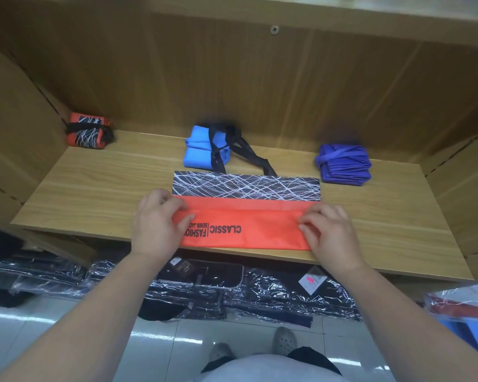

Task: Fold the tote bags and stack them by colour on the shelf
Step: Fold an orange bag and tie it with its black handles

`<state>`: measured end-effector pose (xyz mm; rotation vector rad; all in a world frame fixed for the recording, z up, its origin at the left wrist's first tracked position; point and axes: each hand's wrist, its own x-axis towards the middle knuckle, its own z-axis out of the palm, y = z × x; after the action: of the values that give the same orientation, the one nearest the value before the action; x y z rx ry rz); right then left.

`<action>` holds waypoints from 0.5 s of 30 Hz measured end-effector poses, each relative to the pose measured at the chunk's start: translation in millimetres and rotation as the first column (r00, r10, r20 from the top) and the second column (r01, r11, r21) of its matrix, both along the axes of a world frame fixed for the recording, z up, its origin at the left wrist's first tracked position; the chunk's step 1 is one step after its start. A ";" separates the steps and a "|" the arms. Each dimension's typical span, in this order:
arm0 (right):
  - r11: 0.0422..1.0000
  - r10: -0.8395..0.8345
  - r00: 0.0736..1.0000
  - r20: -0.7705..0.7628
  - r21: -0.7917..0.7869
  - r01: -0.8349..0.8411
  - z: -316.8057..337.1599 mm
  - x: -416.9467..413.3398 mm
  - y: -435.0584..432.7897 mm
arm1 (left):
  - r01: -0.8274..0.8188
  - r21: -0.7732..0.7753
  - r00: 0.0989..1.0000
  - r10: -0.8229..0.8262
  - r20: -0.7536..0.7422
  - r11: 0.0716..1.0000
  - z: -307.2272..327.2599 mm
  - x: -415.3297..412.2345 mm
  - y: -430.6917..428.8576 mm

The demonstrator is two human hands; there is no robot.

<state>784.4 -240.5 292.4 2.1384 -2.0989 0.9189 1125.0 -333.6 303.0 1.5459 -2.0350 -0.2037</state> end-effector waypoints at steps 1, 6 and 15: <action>0.999 0.037 0.999 -0.010 -0.004 -0.037 -2.4 -2.5 1.6 | 0.078 -0.040 0.997 -0.077 0.026 0.996 -2.6 0.5 0.3; 0.975 0.150 0.988 0.035 0.161 -0.154 -0.5 -24.4 23.0 | 0.300 -0.011 0.954 -0.299 0.016 0.954 -5.2 11.4 9.3; 0.955 0.157 0.969 0.193 0.220 -0.199 9.8 -45.5 45.7 | 0.381 0.314 0.904 -0.280 -0.323 0.869 2.9 39.8 30.9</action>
<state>738.9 -194.8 302.2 2.4872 -2.2262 0.9423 1164.7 -302.7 305.9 1.2648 -2.1074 -0.9332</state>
